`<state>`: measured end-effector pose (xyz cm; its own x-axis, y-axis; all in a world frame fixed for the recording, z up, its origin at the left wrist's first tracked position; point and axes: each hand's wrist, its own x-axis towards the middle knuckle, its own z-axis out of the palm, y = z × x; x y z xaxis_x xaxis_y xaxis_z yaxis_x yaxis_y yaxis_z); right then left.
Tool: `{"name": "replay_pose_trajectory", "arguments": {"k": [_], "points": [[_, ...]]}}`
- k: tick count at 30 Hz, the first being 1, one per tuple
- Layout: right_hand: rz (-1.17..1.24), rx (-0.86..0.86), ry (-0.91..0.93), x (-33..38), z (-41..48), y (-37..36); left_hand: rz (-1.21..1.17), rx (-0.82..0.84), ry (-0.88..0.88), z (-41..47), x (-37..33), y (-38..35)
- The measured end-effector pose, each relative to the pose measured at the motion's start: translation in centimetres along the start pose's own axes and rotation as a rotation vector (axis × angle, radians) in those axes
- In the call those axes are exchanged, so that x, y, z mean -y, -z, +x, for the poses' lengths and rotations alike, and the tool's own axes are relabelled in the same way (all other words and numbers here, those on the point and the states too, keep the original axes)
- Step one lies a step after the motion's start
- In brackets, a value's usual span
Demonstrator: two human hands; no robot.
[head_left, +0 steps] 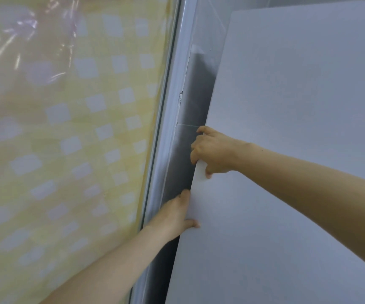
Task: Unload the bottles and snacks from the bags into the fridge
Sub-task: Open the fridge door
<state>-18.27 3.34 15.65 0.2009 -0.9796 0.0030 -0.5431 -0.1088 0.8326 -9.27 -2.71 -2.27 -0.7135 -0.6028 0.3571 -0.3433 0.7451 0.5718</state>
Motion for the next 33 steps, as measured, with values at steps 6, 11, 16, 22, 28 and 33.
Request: {"name": "replay_pose_trajectory", "arguments": {"k": [6, 11, 16, 22, 28, 33], "points": [[0.019, -0.075, -0.016, 2.1, -1.6, 2.6, -0.021, -0.019, -0.031, -3.2, 0.2, 0.9], [0.025, -0.098, -0.052, 4.6, -3.6, 5.6, -0.030, -0.025, -0.058, -6.7, -0.4, 2.1], [0.077, -0.105, -0.109, 7.0, -5.6, 8.6, -0.024, -0.043, -0.140, -10.7, -1.2, 3.6], [0.097, -0.112, -0.176, 10.5, -8.9, 12.3, -0.053, -0.101, -0.240, -15.8, -2.3, 4.6], [0.126, -0.168, -0.222, 13.5, -12.8, 15.4, -0.130, -0.087, -0.303, -20.9, -3.4, 5.0], [0.140, -0.149, -0.271, 15.3, -16.6, 17.9, -0.129, -0.031, -0.416, -24.0, -4.8, 5.5]]}}
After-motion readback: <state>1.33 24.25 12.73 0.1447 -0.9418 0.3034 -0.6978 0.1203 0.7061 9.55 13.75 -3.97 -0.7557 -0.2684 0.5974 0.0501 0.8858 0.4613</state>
